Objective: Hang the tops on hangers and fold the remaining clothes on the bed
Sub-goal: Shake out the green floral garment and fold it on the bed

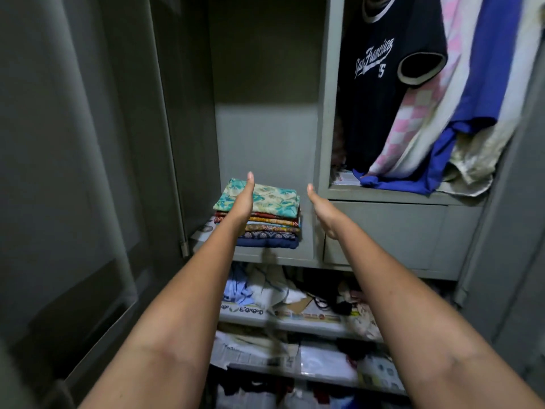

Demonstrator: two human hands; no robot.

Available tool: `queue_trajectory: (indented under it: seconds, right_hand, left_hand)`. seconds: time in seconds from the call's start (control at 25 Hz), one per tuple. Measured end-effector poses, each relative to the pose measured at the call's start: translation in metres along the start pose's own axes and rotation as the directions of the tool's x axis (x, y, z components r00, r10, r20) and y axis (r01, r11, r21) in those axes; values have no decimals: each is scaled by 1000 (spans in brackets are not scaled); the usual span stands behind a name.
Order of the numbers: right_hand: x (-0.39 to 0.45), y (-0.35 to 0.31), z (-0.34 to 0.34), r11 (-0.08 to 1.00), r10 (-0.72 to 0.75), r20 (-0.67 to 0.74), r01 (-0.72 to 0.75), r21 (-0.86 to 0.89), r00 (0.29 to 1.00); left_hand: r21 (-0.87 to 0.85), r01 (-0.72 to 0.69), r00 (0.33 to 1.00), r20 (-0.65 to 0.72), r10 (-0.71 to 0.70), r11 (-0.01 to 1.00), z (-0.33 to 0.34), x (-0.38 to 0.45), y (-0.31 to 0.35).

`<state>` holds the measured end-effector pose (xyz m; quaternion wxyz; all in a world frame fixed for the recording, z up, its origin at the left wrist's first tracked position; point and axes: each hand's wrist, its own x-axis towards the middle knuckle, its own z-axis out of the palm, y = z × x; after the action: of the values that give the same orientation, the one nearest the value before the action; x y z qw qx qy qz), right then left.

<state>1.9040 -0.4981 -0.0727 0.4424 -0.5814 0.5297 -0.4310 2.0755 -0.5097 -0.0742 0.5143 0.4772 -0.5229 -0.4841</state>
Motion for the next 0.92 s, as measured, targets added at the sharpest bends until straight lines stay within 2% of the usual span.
queue_trajectory:
  seconds: [0.24,0.6,0.64,0.68,0.72,0.76,0.8,0.84,0.88,0.92]
  right_hand:
    - [-64,37,-4,997,81,-123,-81,10,989]
    - [-168,17,8,998,61,-166,-58,21,984]
    - [-174,15,10,998,60,-162,-57,22,985]
    - [-179,14,14,998,68,-153,-67,16,986]
    - [-184,15,19,997,74,-135,-74,9,988]
    - [-189,16,23,997,72,-117,-71,7,991]
    - [-193,19,27,998,70,-100,-69,14,993]
    - [-197,21,29,997,74,-83,-73,10,994]
    - [-200,24,31,996,91,-61,-91,6,994]
    - [-204,27,34,993,114,-29,-114,-11,993]
  left_hand:
    - [8,-11,999,36,10,1000,3,-94,4]
    - [-23,-20,993,116,23,1000,0,-189,14]
    - [1,-47,993,104,47,999,-4,-195,14]
    - [98,-120,992,36,117,988,-10,-201,13]
    - [298,-194,965,-114,236,935,-17,-207,8]
    - [538,-202,873,-280,400,818,-24,-213,1]
    - [708,-127,722,-413,554,694,-33,-221,-4]
    - [749,-54,560,-524,641,660,-45,-232,-6]
    - [720,-25,413,-625,663,694,-57,-244,-5]
    - [657,-16,304,-715,630,754,-73,-254,-8]
